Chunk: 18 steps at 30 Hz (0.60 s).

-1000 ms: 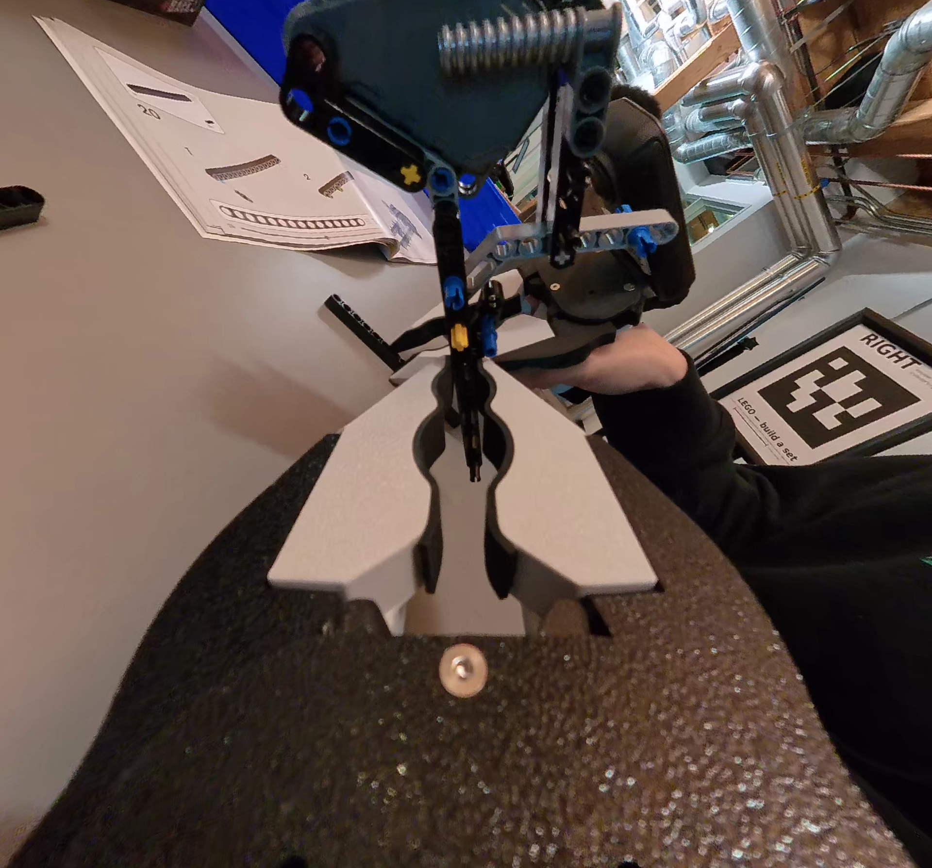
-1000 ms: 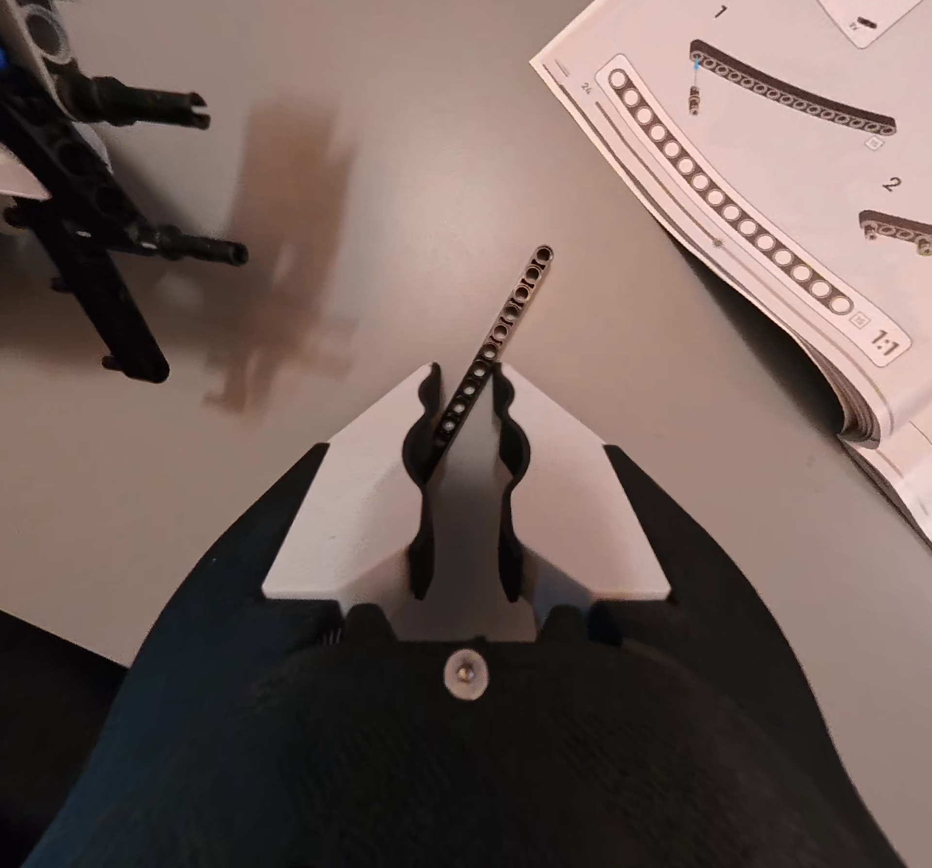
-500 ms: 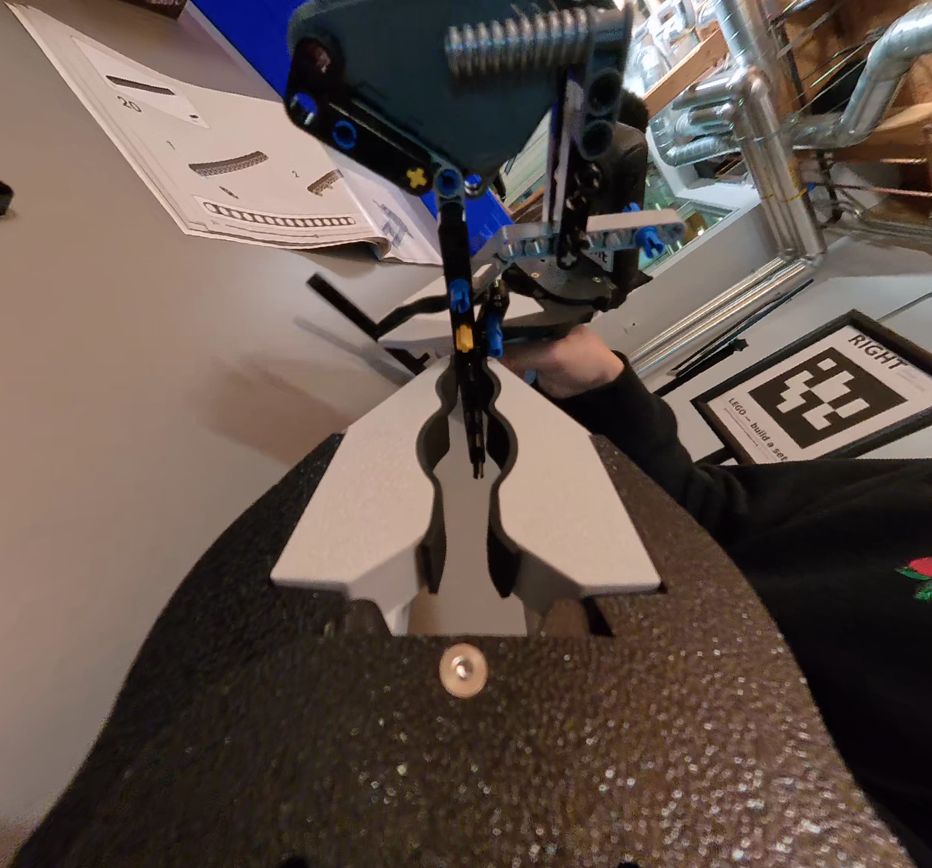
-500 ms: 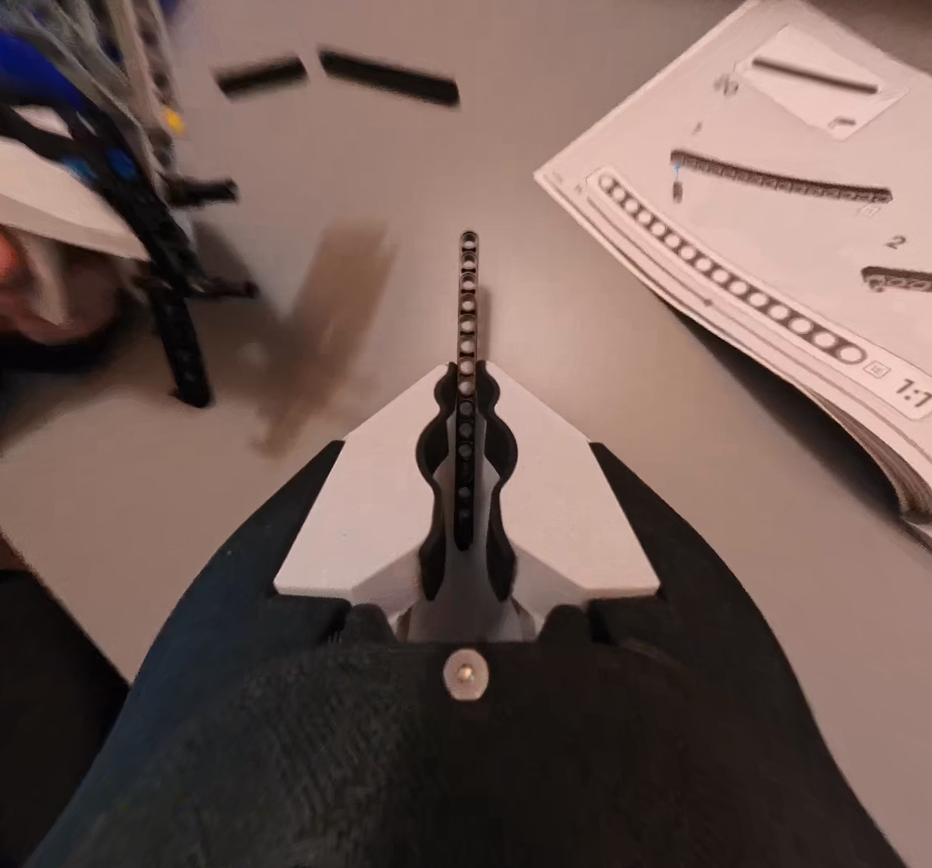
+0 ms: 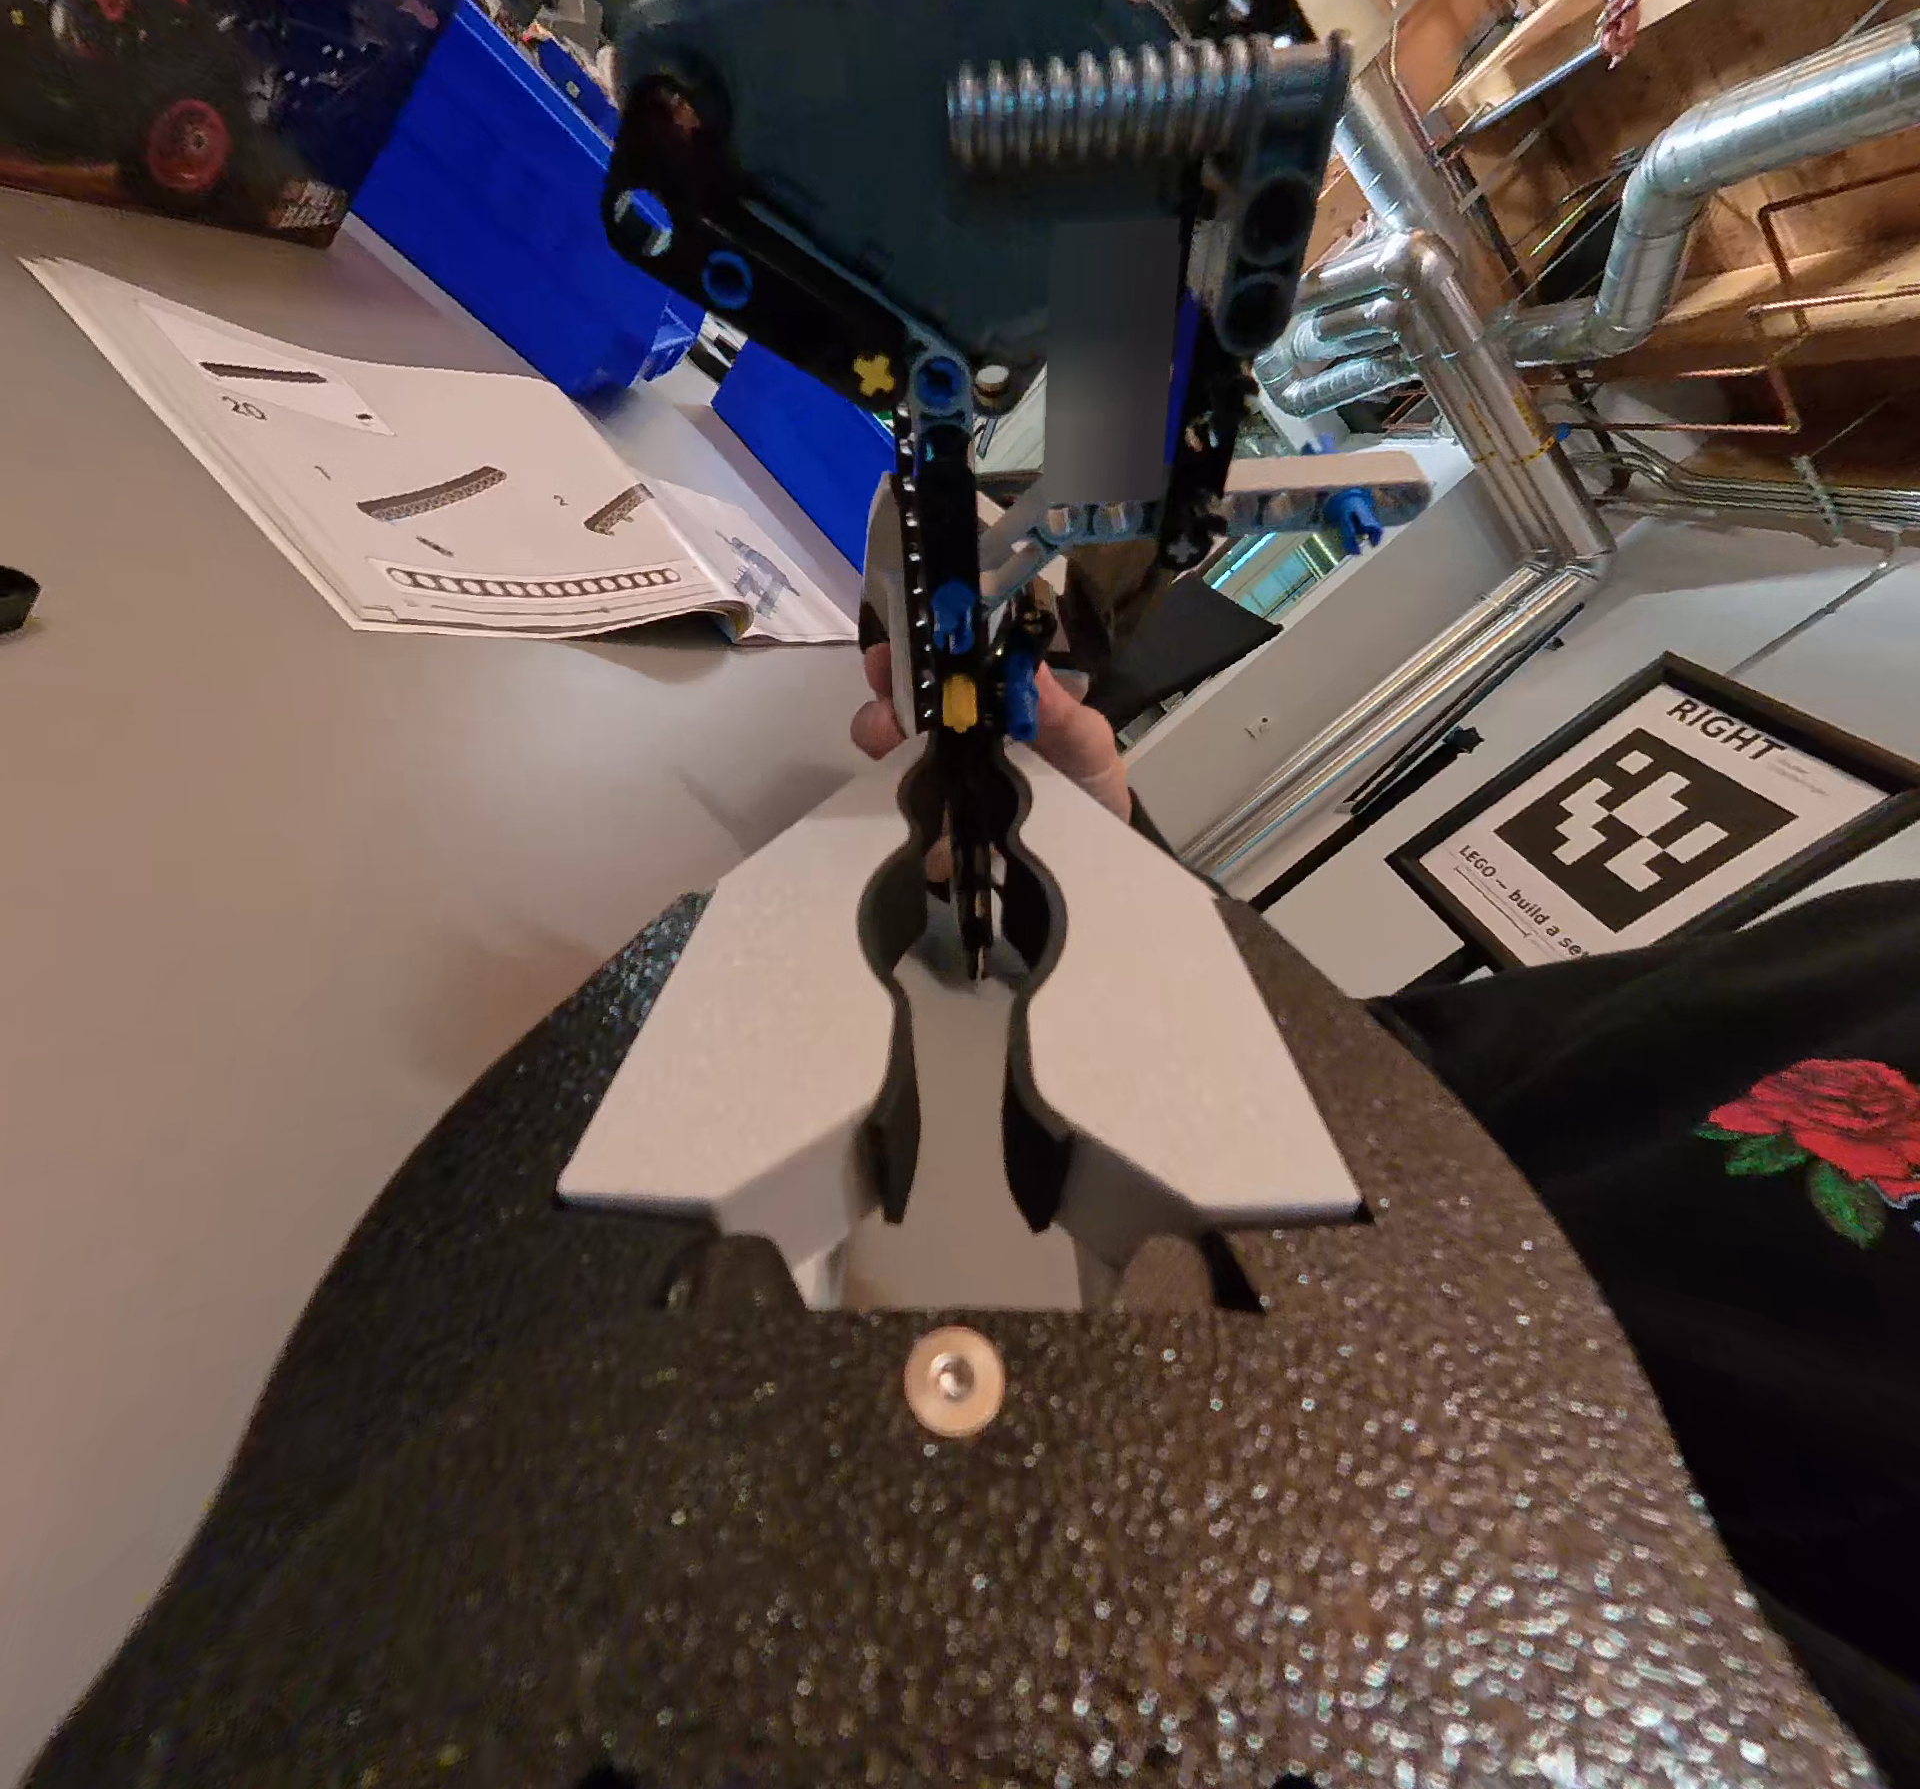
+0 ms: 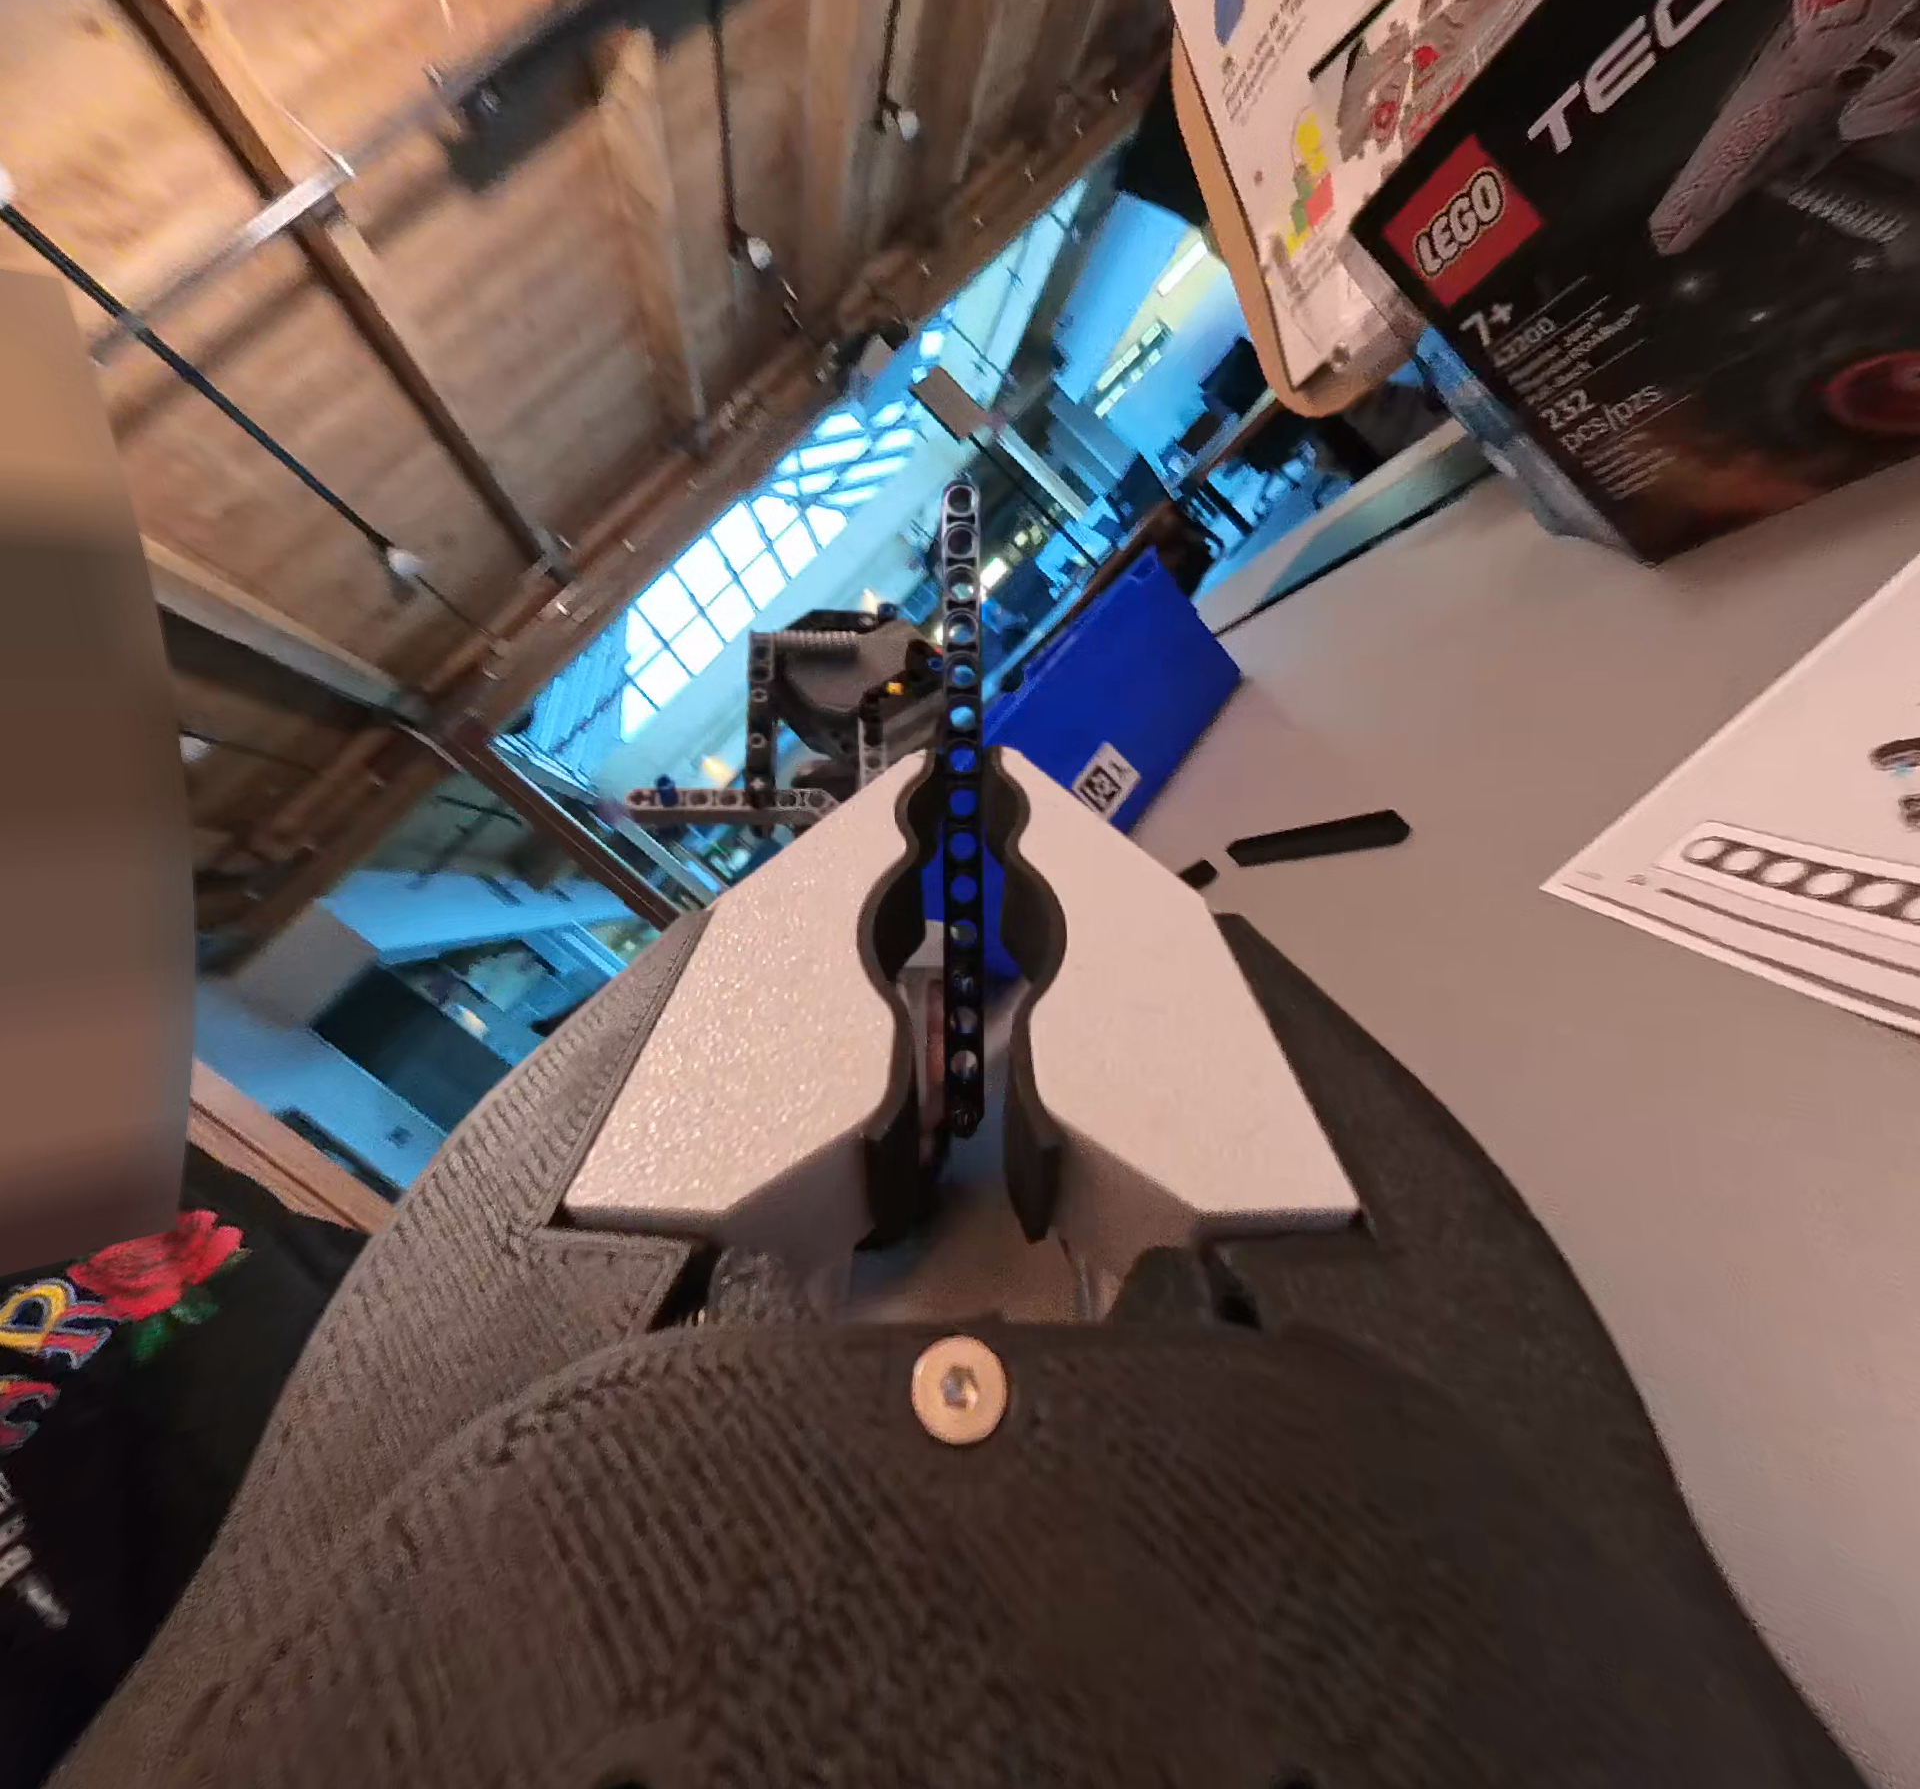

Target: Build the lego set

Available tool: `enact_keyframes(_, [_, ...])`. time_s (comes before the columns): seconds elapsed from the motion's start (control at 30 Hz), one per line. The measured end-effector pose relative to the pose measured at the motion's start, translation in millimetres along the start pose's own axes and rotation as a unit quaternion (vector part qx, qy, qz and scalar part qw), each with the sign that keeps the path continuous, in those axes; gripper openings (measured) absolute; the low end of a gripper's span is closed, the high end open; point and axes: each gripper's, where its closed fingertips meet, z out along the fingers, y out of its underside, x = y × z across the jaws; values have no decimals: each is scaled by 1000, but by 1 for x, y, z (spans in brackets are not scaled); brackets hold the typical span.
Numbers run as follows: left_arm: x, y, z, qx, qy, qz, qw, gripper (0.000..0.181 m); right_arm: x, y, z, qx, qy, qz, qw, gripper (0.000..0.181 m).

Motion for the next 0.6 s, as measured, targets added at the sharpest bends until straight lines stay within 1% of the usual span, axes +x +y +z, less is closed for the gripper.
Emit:
enact_keyframes(0.13, [-5,8,-1,-33,-20,-11,999,5,-10,22,10,-24,-48,-1,999,5])
enact_keyframes(0.2, [-7,14,0,-52,-26,-24,998,5,-19,19,9,-8,-90,38,995,6])
enact_keyframes(0.23, [-6,15,1,-57,-24,-32,998,5,-20,19,8,-10,-98,55,994,5])
enact_keyframes(0.3, [-4,18,2,-65,-14,-41,997,5,-18,27,6,-43,-98,71,992,5])
enact_keyframes(0.37, [-2,21,3,-72,-7,-45,996,5,-21,27,3,-44,-112,71,990,5])
enact_keyframes(0.4, [-2,22,4,-75,-7,-44,996,5,-18,27,3,-47,-103,68,991,5])
enact_keyframes(0.6, [2,22,5,-78,2,-44,996,5,-19,33,4,-71,-108,79,988,6])
